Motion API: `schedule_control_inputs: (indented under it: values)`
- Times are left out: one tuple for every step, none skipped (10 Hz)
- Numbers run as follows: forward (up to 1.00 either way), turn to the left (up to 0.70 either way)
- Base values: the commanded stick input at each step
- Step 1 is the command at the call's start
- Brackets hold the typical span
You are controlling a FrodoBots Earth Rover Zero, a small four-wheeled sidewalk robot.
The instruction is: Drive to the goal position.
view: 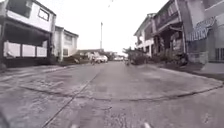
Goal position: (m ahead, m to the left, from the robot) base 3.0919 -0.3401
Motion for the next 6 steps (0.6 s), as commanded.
schedule_control_inputs:
  values:
    - [0.85, 0.00]
    - [0.85, -0.05]
    - [0.85, -0.15]
    - [0.85, -0.25]
    - [0.85, -0.33]
    - [0.85, -0.24]
